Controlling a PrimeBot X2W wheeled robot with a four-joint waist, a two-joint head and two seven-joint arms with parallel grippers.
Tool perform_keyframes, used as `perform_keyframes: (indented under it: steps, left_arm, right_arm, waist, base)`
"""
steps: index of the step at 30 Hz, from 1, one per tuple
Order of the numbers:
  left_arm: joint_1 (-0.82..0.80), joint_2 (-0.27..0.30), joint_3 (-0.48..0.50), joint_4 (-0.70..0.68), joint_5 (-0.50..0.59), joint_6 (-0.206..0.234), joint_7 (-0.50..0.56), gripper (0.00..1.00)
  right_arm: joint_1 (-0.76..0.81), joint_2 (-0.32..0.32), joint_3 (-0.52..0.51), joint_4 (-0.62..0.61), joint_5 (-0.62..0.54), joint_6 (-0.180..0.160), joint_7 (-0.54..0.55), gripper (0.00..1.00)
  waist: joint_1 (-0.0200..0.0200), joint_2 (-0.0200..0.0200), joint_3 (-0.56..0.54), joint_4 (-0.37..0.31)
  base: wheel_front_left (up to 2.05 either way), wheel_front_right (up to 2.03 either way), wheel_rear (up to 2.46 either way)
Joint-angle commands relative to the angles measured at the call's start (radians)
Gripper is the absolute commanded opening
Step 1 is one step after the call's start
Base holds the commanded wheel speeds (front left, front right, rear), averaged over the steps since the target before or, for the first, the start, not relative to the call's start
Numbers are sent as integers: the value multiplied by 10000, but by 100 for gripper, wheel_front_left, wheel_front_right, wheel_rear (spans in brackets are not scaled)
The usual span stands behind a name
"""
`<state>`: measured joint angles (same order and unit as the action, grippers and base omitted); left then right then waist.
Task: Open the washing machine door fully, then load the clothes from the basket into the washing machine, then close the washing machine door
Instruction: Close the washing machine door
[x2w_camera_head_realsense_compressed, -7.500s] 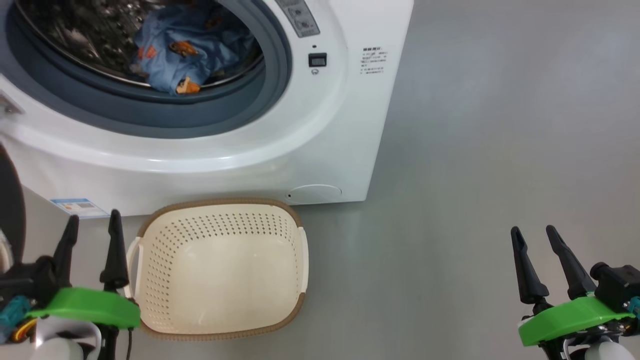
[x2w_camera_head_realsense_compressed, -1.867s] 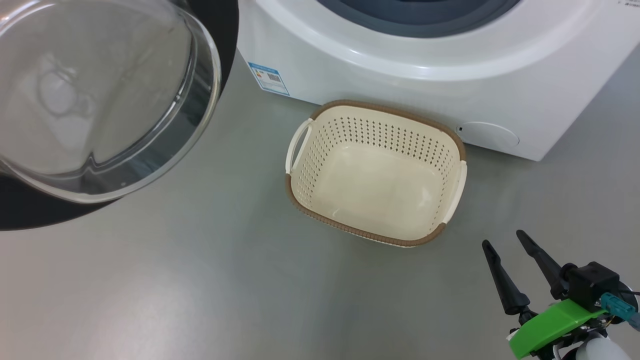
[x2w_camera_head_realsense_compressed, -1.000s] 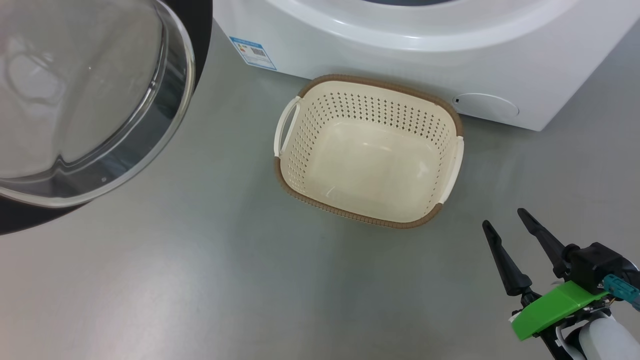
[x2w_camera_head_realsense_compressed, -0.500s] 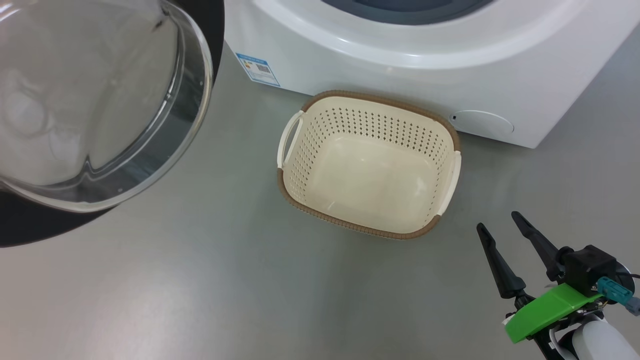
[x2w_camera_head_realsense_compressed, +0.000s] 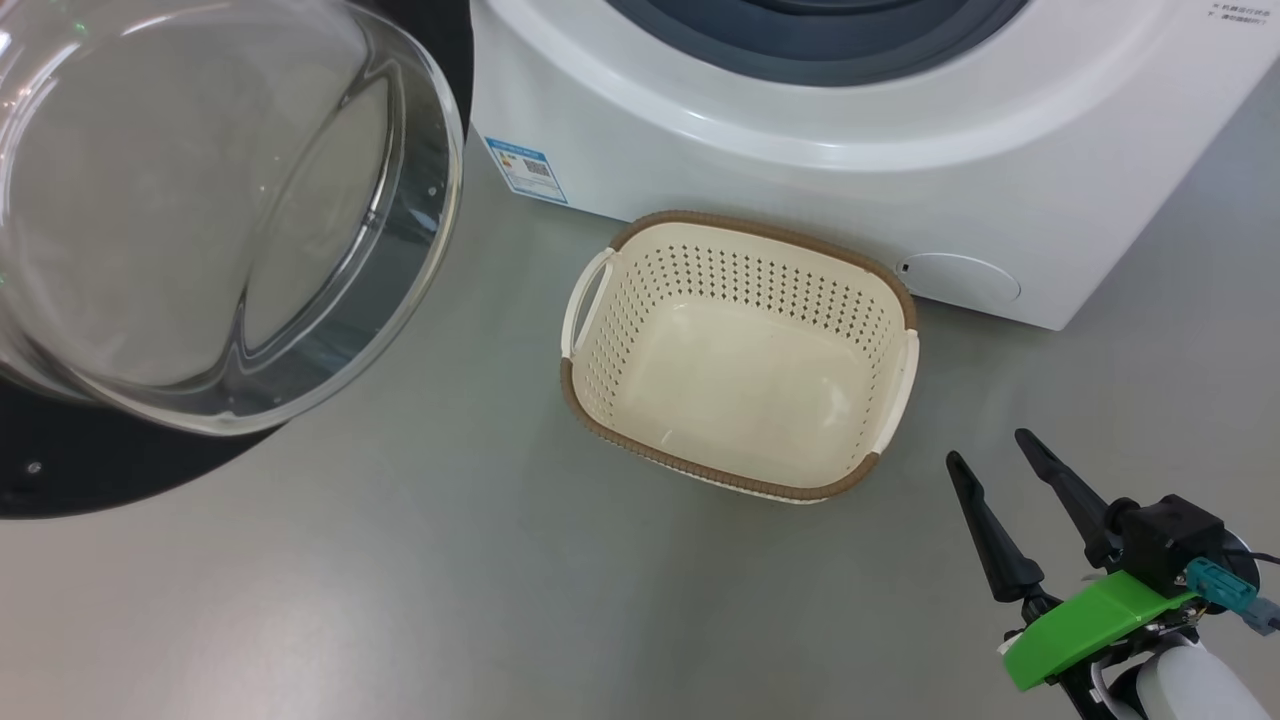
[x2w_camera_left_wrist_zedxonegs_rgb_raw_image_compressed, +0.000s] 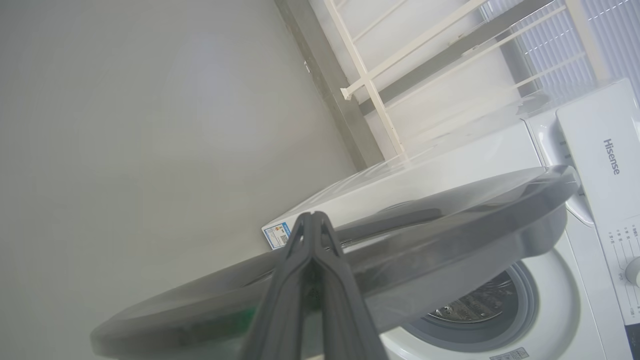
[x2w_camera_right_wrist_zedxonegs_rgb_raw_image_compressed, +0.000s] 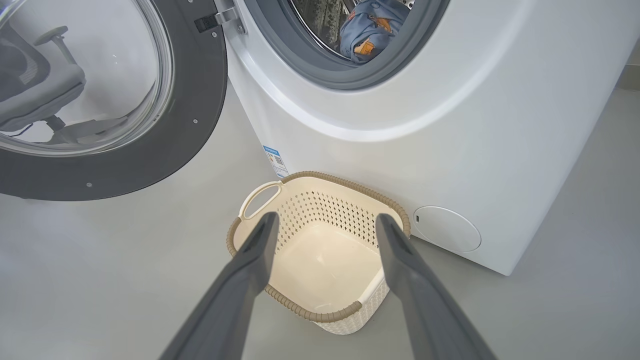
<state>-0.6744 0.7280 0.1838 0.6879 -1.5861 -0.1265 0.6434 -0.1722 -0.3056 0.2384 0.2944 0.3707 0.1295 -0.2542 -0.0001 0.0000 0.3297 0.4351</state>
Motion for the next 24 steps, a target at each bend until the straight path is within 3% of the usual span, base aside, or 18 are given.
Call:
perform_keyframes:
  steps: [1,24]
  left_arm:
    - [100,363,109,-391,-79,-42,326,0]
    - [1051,232,234,-1994,-408,-42,2143,0]
  right_arm:
    - [199,57,271,-199,39,12,-76,100]
    - [581,154,-78,-204,88,12,-76,100]
  waist:
    - [1,0,-77,-10]
    - [1,0,-789,158]
  base:
    - [0,0,0]
    - [0,0,0]
